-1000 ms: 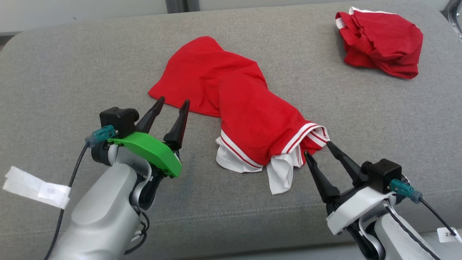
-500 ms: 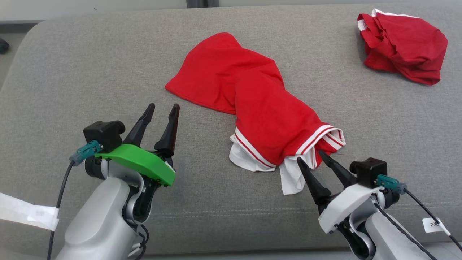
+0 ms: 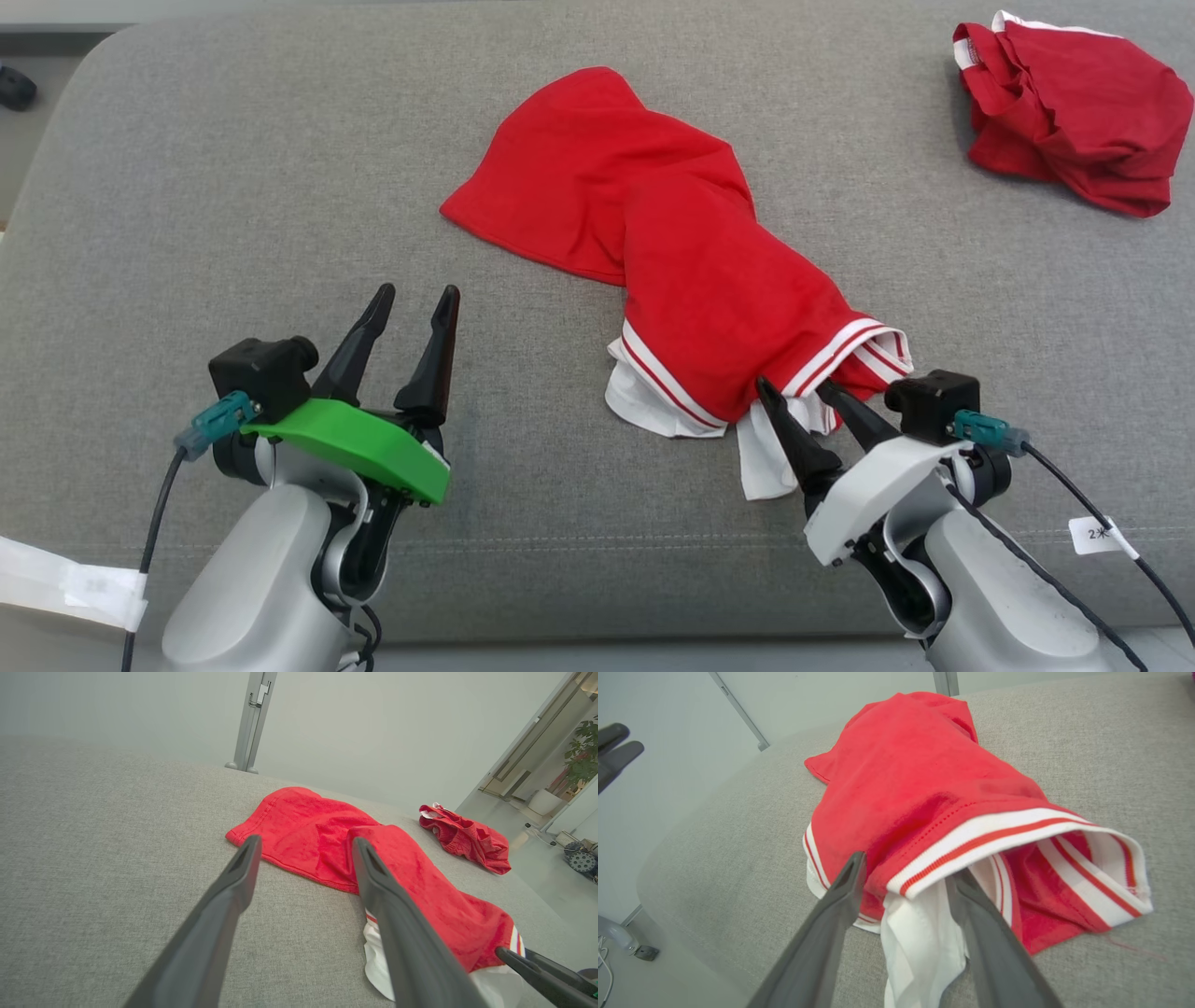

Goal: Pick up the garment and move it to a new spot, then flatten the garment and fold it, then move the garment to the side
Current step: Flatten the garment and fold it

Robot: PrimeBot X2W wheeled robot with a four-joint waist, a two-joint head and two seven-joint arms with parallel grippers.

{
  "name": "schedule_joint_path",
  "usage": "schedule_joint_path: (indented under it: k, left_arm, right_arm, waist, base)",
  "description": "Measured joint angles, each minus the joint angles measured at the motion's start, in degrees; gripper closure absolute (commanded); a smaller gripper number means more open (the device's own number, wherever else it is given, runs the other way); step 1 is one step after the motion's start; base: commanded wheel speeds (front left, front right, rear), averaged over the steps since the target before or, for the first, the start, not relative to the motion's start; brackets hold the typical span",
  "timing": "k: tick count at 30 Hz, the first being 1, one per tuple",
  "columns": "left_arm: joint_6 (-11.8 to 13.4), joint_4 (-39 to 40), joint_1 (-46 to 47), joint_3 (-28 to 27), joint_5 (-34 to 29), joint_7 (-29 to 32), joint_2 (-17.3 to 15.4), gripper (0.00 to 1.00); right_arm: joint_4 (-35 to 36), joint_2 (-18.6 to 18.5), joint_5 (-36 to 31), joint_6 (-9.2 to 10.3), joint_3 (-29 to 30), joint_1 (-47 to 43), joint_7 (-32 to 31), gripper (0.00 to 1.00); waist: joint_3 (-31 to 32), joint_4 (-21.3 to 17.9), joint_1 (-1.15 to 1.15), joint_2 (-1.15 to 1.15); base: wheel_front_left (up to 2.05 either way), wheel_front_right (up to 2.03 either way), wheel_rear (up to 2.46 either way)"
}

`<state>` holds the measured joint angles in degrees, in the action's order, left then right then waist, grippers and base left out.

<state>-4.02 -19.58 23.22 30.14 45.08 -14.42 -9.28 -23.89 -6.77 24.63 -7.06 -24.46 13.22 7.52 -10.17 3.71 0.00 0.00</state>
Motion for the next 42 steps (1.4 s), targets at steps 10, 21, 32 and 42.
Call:
schedule_joint_path:
  k: [10,21,32,42]
  left_arm:
    - [0.00,1.29,-2.10,-1.21,-0.59,0.00,-0.23,0.00]
    - [0.01,1.05,-2.44,-2.05,-2.46,0.00,-1.94,0.00]
    - [-0.01,-2.42,1.70,-1.51,-2.78,3.09,-2.52,0.00]
    - [0.59,-9.59,11.35,-4.10,-1.70,8.83,-3.12,0.00]
  right_arm:
    - [0.13,0.53,2.21,0.00,-0.07,2.49,3.25,1.00]
    - [6.45,3.42,27.73,0.00,7.19,2.55,5.34,1.00]
    - [9.38,3.38,36.62,0.01,10.84,2.74,5.66,1.00]
    - [10.65,3.27,37.86,0.01,11.66,5.73,5.92,1.00]
  waist:
    - [-0.34,-0.31,0.00,0.00]
    - [-0.41,-3.28,0.00,0.00]
    - [-2.89,-6.23,0.00,0.00]
    - [-7.51,-8.83,0.00,0.00]
  base:
    - [0.00,0.00,0.00]
    - [0.00,0.00,0.00]
    - [0.00,0.00,0.00]
    - [0.00,0.00,0.00]
